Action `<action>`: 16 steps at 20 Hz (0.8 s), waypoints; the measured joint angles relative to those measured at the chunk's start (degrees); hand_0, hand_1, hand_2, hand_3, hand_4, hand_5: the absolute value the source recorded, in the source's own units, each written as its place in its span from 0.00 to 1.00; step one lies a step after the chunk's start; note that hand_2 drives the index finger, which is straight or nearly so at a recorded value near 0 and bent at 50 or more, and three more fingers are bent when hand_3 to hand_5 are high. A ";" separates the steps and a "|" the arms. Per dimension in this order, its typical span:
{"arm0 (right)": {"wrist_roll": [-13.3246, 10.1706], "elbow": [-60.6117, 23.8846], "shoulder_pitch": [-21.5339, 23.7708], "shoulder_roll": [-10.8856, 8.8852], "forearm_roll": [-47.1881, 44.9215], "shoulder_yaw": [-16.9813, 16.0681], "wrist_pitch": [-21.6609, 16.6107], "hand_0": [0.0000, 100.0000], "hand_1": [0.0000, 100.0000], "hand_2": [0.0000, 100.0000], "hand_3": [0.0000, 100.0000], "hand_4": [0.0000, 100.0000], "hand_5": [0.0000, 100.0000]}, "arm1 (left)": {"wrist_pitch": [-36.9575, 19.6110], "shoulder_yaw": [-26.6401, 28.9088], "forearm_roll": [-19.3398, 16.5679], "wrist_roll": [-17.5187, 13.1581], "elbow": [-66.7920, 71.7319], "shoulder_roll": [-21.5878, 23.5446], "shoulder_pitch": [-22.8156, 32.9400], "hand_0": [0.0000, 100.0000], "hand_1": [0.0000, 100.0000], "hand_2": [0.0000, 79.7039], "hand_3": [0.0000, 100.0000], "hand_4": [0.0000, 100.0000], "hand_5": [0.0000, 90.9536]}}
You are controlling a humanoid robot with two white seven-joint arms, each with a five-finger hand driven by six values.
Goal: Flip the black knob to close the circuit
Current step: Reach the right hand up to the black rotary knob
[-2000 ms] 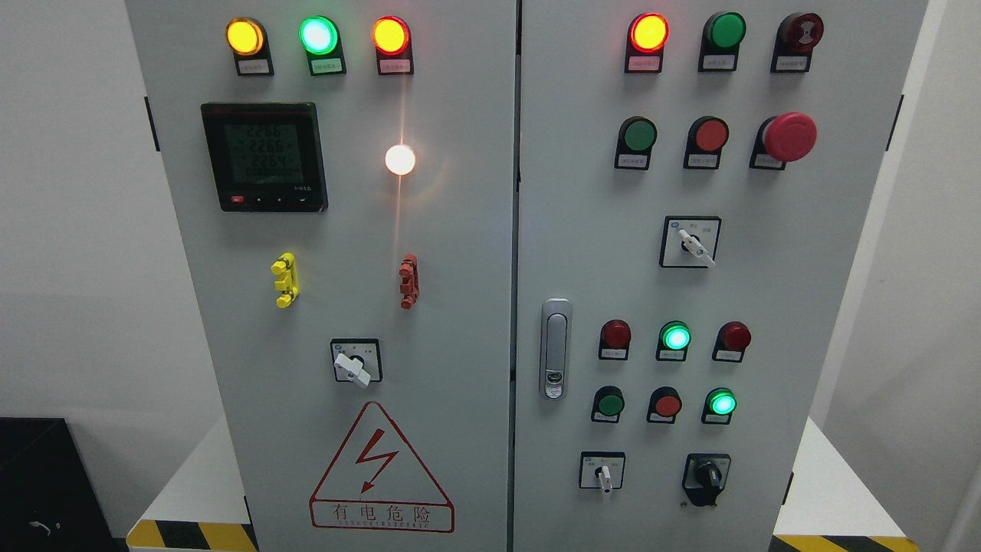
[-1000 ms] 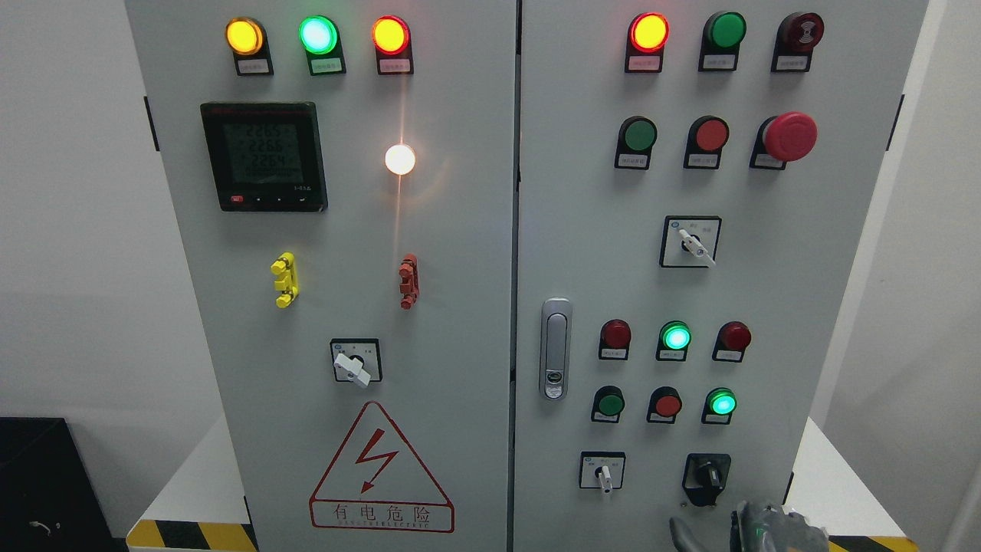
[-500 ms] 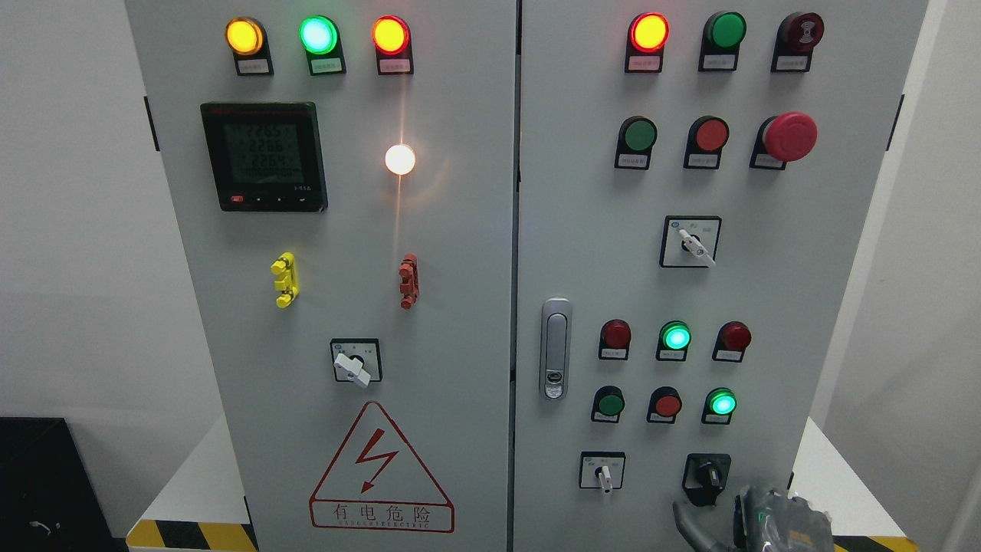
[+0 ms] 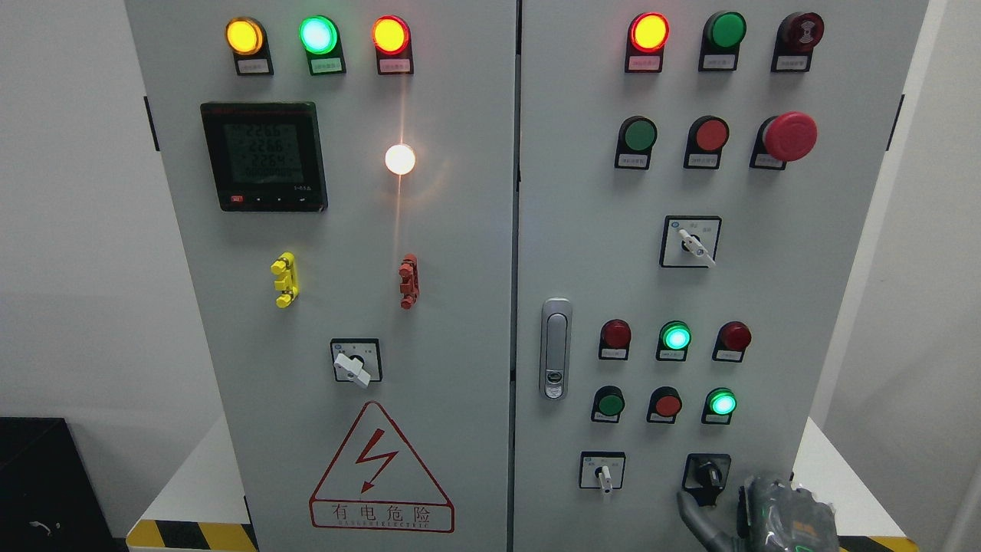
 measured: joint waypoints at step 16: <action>-0.58 0.95 -0.40 -0.07 -0.24 -2.19 -0.48 0.00 0.00 0.92 1.00 0.98 1.00 | 0.00 0.00 0.01 0.00 0.00 0.00 0.00 0.12 0.56 0.00 0.00 0.00 0.00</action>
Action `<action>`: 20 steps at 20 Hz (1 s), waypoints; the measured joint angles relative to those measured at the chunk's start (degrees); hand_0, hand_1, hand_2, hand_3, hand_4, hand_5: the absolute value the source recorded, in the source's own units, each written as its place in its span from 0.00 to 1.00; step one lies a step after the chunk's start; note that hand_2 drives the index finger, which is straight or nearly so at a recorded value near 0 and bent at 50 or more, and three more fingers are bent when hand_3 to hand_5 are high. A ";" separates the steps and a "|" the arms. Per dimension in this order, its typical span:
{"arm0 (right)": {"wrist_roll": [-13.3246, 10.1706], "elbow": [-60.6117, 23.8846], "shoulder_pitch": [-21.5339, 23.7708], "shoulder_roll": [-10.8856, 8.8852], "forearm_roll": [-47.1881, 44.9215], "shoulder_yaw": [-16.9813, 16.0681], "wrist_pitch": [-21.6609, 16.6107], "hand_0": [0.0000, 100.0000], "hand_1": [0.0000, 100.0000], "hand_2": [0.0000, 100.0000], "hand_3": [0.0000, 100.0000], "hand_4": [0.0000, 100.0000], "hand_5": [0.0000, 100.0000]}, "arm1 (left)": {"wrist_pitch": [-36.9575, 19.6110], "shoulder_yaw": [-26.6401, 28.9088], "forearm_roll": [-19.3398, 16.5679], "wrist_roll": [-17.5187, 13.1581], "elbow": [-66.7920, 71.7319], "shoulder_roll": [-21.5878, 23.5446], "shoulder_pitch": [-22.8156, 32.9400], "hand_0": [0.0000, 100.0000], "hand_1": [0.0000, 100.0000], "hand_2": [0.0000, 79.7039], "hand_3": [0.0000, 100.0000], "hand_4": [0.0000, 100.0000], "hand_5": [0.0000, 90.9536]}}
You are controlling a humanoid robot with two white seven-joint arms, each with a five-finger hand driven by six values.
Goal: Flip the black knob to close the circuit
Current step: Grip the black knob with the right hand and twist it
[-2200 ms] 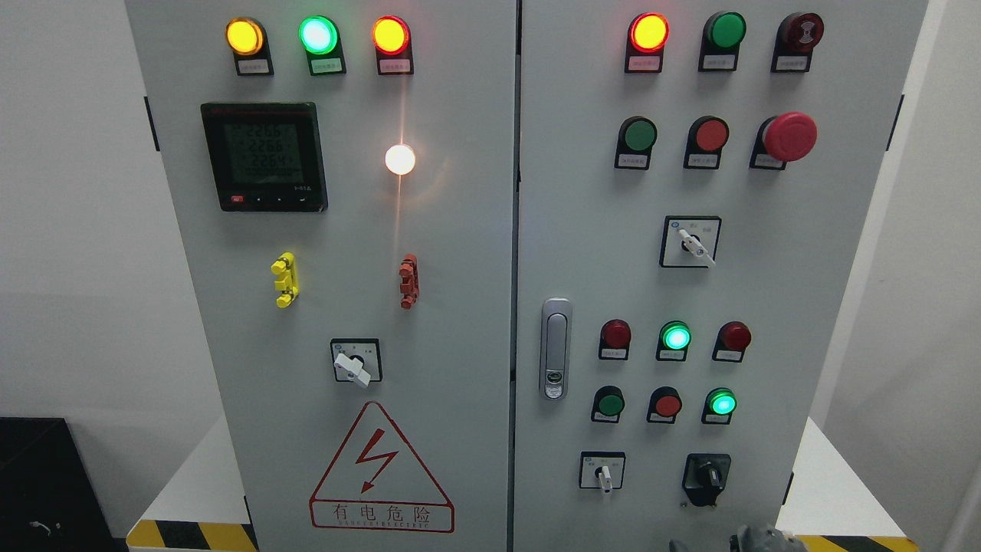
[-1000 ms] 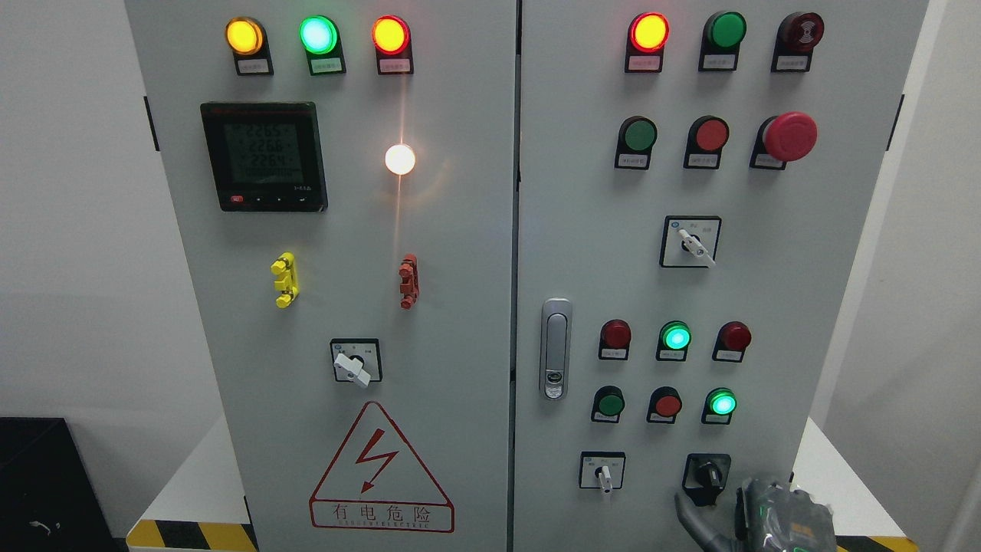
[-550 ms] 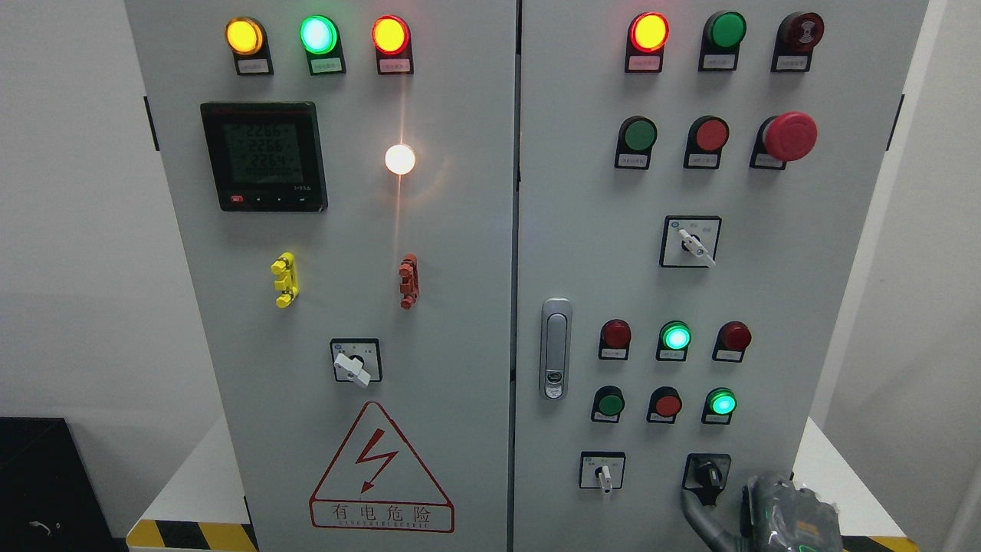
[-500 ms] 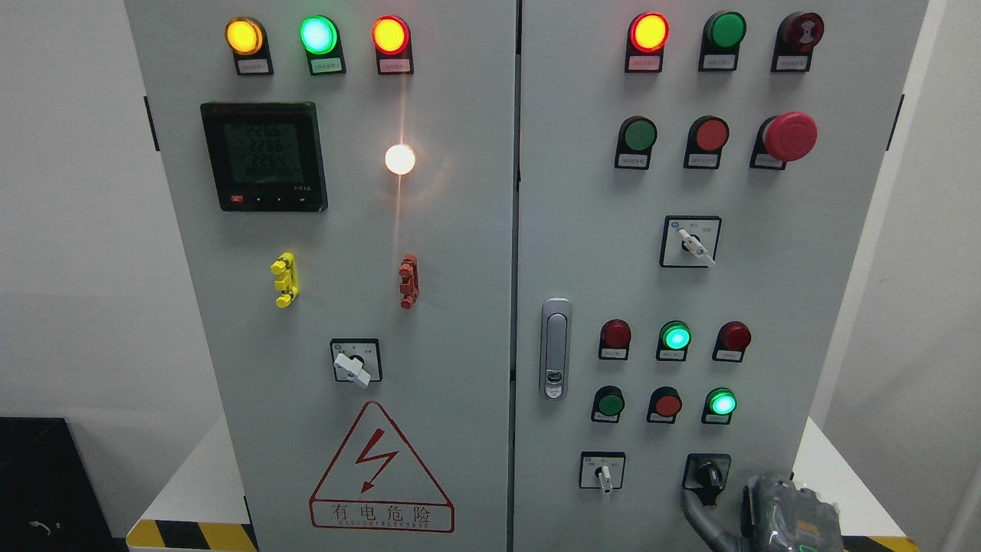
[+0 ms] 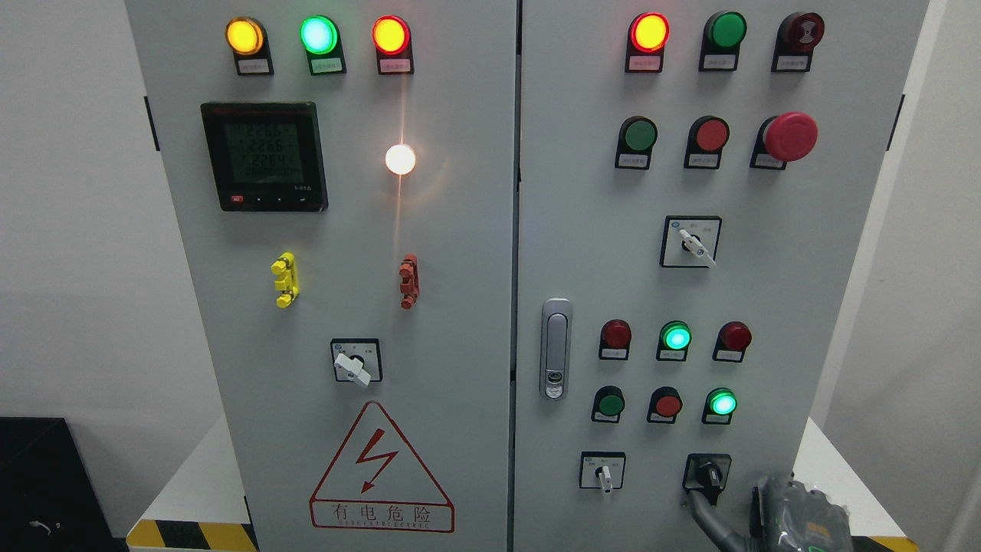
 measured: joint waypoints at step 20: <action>-0.18 0.09 -0.36 -0.03 -0.95 -2.02 0.28 0.00 0.00 0.91 1.00 0.98 1.00 | 0.00 0.00 -0.02 -0.01 0.00 0.00 0.00 0.12 0.56 0.00 0.00 0.00 0.00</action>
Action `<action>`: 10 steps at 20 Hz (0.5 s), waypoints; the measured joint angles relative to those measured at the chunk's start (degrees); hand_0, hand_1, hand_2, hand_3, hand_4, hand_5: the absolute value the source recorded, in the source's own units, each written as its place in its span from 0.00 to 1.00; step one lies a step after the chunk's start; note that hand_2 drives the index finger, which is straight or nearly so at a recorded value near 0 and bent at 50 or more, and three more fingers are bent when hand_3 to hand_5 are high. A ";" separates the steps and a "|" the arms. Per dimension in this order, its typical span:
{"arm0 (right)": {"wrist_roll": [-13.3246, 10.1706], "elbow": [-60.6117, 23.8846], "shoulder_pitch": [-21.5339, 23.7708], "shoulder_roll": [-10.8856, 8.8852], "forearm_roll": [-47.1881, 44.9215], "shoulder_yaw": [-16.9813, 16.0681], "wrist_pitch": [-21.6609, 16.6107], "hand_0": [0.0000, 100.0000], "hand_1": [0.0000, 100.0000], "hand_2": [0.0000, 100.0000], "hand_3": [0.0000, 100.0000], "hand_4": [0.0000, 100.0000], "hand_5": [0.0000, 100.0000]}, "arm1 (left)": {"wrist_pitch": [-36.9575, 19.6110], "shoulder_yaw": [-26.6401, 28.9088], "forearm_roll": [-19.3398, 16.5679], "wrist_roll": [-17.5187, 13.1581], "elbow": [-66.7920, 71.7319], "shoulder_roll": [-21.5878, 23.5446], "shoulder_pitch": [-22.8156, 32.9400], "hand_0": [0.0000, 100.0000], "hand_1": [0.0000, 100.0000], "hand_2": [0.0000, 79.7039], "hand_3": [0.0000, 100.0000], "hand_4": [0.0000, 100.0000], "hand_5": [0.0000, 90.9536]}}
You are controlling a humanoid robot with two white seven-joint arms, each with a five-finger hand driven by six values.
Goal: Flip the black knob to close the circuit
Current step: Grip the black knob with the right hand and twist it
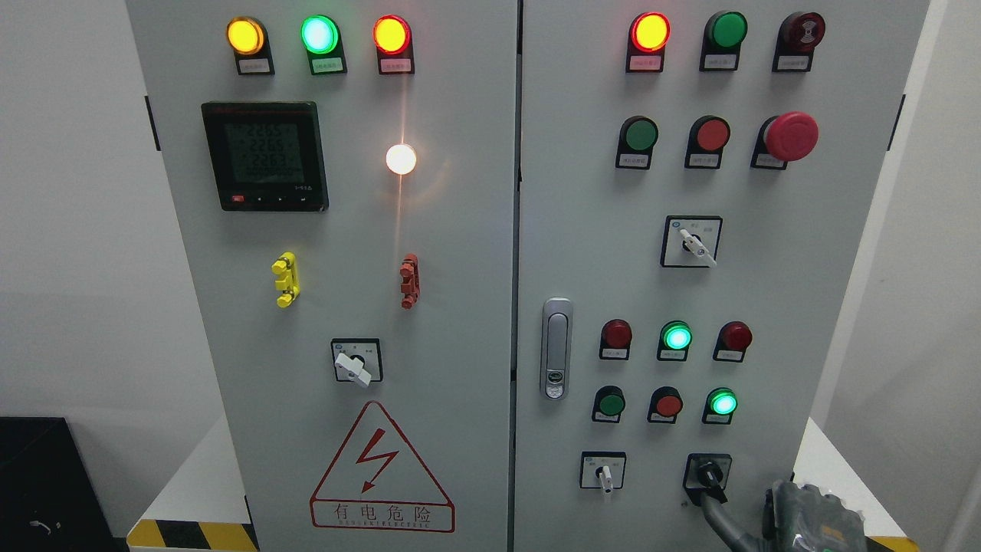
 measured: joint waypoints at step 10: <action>0.34 -0.22 -0.18 0.02 -1.09 -0.52 0.11 0.00 0.00 0.91 1.00 0.98 1.00 | 0.00 0.00 0.01 0.00 0.00 -0.01 0.00 0.12 0.56 0.00 0.00 0.00 0.00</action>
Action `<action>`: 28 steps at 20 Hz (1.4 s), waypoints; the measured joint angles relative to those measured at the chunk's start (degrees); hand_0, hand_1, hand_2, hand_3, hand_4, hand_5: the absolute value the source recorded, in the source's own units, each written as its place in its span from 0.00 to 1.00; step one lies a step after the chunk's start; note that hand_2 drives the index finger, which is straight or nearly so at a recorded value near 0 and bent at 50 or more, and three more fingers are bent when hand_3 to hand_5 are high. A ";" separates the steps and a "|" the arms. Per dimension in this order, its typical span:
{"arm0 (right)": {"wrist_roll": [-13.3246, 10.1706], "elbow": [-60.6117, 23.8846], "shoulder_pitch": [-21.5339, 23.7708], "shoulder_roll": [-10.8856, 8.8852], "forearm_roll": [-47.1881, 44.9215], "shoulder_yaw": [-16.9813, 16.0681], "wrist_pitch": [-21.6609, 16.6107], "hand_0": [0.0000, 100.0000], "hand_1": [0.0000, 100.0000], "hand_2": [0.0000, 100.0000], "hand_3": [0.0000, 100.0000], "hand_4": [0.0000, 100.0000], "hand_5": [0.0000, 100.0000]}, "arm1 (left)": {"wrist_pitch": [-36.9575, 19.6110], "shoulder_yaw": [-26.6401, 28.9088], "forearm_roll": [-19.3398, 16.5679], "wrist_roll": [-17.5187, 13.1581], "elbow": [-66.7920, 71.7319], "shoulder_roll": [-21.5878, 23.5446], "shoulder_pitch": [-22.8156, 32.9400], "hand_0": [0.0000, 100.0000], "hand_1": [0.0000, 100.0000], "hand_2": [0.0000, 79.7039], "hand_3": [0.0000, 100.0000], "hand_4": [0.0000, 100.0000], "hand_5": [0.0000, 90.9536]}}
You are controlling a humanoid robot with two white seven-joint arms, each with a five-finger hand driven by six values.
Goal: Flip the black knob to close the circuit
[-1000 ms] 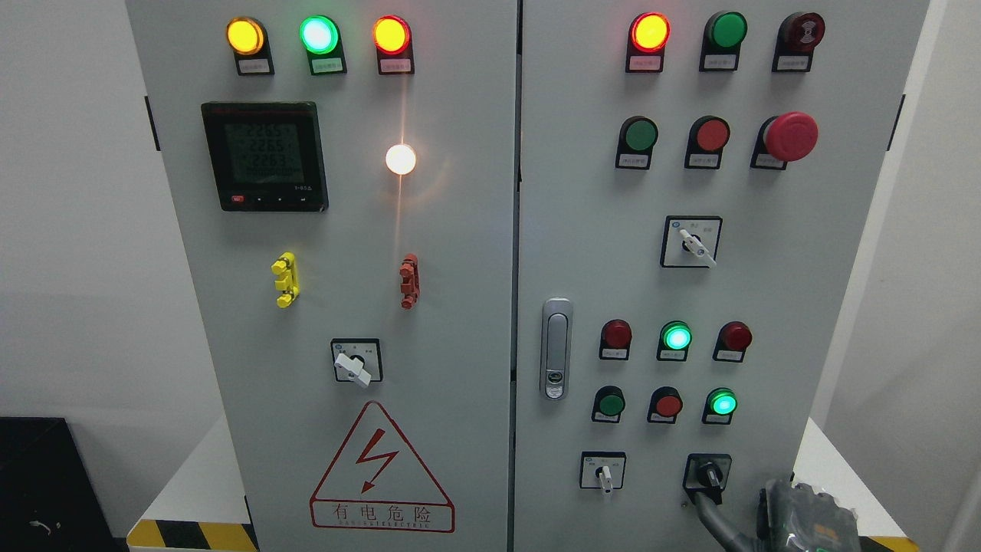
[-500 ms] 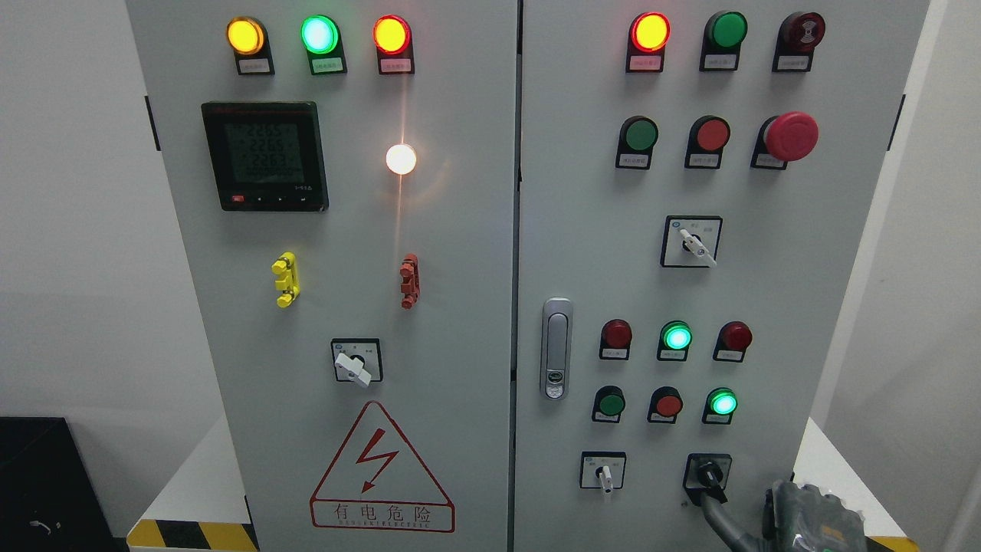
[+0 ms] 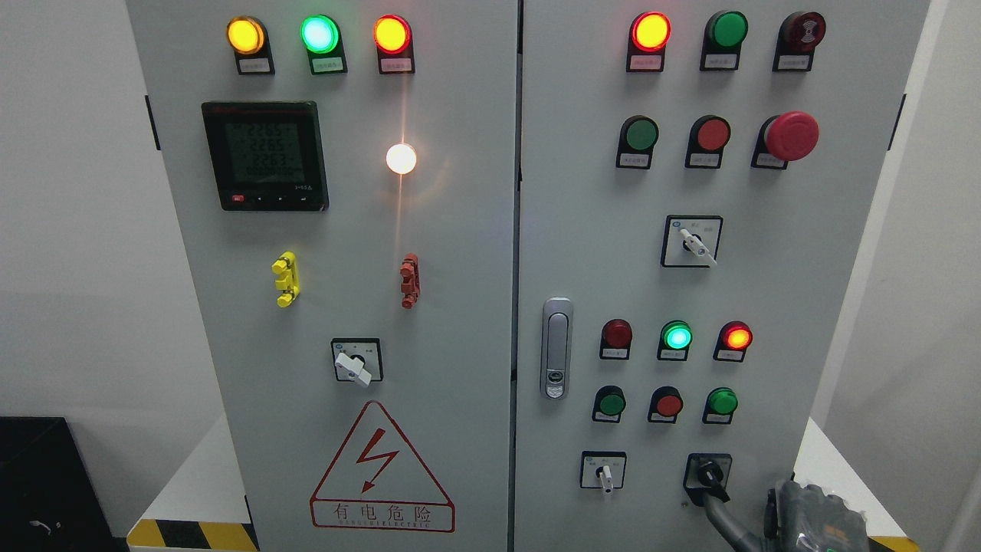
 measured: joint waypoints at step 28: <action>0.39 -0.71 -0.35 0.11 -1.25 -0.43 -0.23 0.00 0.00 0.91 1.00 0.98 1.00 | 0.00 0.00 0.00 0.00 0.00 0.00 0.00 0.12 0.56 0.00 0.00 0.00 0.00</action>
